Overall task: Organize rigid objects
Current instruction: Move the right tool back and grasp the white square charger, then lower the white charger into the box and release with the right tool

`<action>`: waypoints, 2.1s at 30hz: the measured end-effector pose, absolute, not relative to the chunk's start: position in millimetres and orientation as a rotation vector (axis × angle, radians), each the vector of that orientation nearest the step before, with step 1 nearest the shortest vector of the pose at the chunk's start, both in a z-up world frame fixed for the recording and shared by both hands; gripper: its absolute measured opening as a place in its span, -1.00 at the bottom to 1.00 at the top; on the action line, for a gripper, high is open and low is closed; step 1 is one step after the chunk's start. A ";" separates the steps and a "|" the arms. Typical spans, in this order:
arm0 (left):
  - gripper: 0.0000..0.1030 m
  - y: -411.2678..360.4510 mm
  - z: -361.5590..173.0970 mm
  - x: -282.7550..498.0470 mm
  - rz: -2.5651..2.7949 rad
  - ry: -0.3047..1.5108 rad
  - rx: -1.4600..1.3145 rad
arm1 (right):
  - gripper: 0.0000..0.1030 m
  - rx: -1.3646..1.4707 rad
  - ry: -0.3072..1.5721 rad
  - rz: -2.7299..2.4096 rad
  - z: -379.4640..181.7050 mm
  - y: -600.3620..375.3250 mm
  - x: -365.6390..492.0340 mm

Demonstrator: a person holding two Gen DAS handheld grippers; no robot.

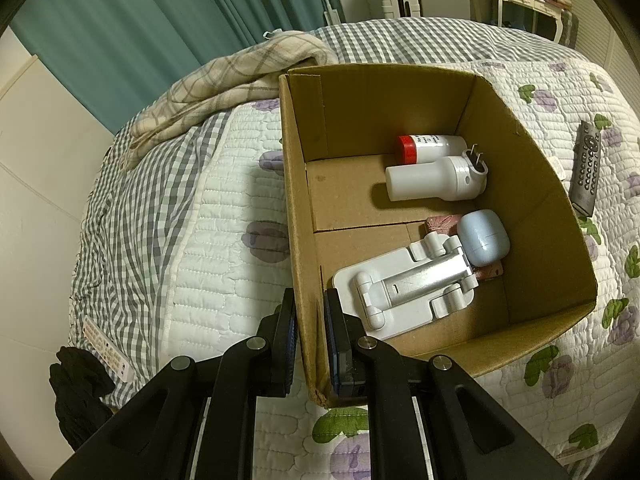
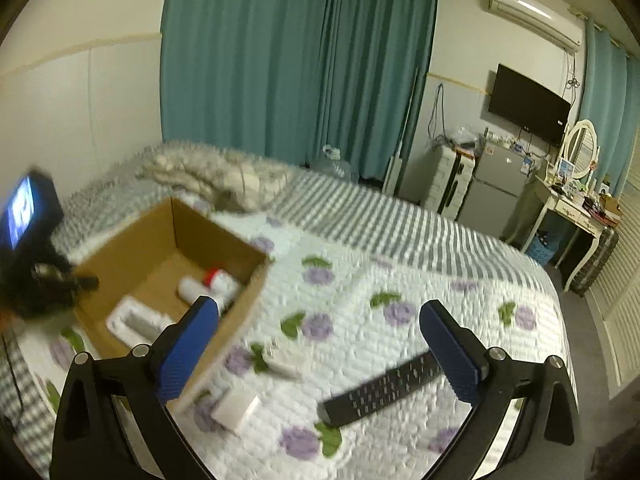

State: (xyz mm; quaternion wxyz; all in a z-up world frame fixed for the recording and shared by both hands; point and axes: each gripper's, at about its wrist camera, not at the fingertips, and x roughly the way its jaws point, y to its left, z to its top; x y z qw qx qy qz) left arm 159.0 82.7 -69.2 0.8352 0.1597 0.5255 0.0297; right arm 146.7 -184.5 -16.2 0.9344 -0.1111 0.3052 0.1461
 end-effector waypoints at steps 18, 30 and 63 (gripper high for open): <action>-0.76 83.8 -70.2 156.6 0.062 1.116 0.337 | 0.96 -0.460 0.940 0.470 -161.3 -124.9 140.4; -0.76 83.0 -70.7 153.1 0.065 1.115 0.341 | 0.73 -0.390 1.016 0.491 -180.6 -120.1 164.4; -0.76 83.2 -69.2 152.6 0.063 1.119 0.348 | 0.22 -0.281 0.866 0.470 -113.7 -146.6 152.2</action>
